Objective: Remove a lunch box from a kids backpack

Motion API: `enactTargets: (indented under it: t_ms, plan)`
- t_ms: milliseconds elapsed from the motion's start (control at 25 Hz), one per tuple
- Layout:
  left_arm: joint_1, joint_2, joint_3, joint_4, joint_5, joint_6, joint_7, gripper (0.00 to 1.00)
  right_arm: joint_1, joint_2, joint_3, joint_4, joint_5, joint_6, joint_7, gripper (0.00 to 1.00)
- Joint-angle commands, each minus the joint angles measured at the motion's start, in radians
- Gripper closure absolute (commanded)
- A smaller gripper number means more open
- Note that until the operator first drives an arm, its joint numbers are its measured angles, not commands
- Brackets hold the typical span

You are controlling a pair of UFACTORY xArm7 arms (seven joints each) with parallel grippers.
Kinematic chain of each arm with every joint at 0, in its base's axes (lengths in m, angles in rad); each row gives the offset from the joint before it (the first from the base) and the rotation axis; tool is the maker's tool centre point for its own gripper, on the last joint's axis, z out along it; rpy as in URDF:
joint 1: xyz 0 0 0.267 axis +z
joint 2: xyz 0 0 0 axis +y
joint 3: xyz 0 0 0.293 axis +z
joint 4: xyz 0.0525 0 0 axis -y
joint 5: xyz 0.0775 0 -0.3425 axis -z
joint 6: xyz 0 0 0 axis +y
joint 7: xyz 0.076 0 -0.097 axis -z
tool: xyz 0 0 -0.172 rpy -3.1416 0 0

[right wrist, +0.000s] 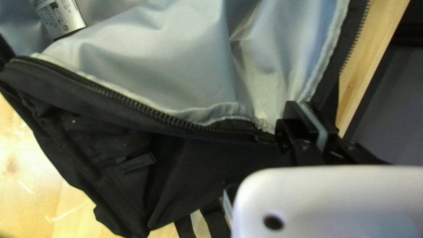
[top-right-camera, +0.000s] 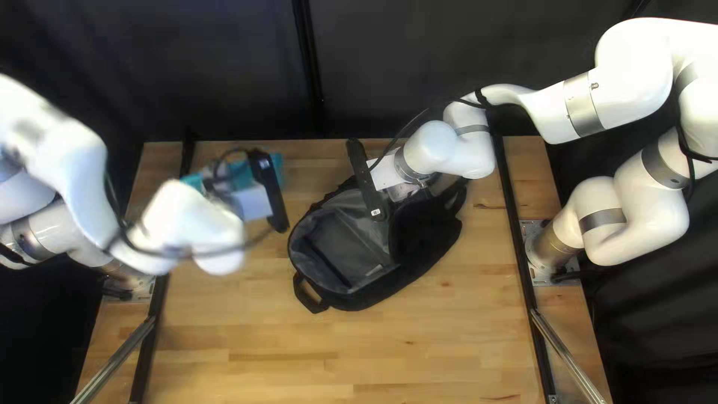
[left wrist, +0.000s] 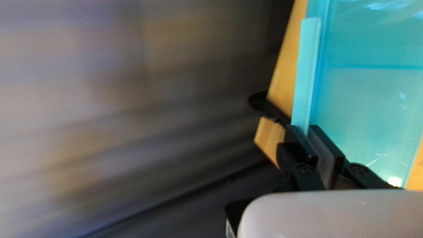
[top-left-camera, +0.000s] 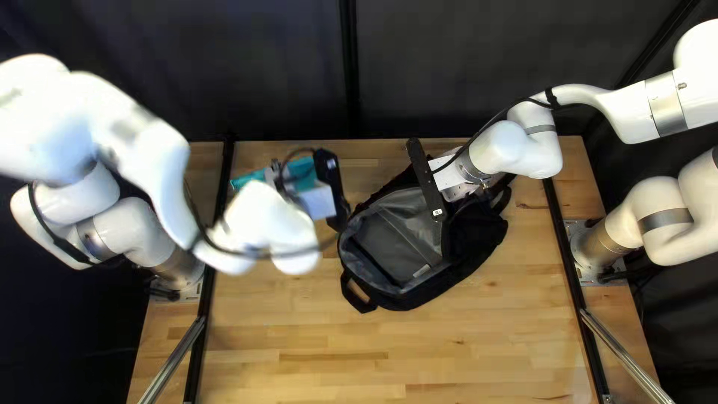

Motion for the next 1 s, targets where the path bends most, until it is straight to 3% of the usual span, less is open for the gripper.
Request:
enactTargets:
  t_ms: [40, 320, 760, 1000]
  plan:
    - [-0.018, -0.048, -0.017, -0.002, -0.023, 0.007, -0.050, 1.00, 0.000, 0.000, 0.000, 0.000, 0.000, 0.000, 0.000, 1.00]
    - [-0.050, -0.107, -0.047, -0.013, -0.064, -0.031, -0.100, 1.00, 0.000, 0.000, 0.000, 0.000, 0.000, 0.000, 0.000, 1.00]
    - [-0.038, -0.307, -0.062, 0.063, -0.138, -0.102, -0.065, 1.00, 0.000, 0.000, 0.000, 0.000, 0.000, 0.000, 0.000, 1.00]
    - [-0.033, -0.358, -0.074, 0.055, -0.177, -0.137, -0.076, 1.00, 0.000, 0.000, 0.000, 0.000, 0.000, 0.000, 0.000, 1.00]
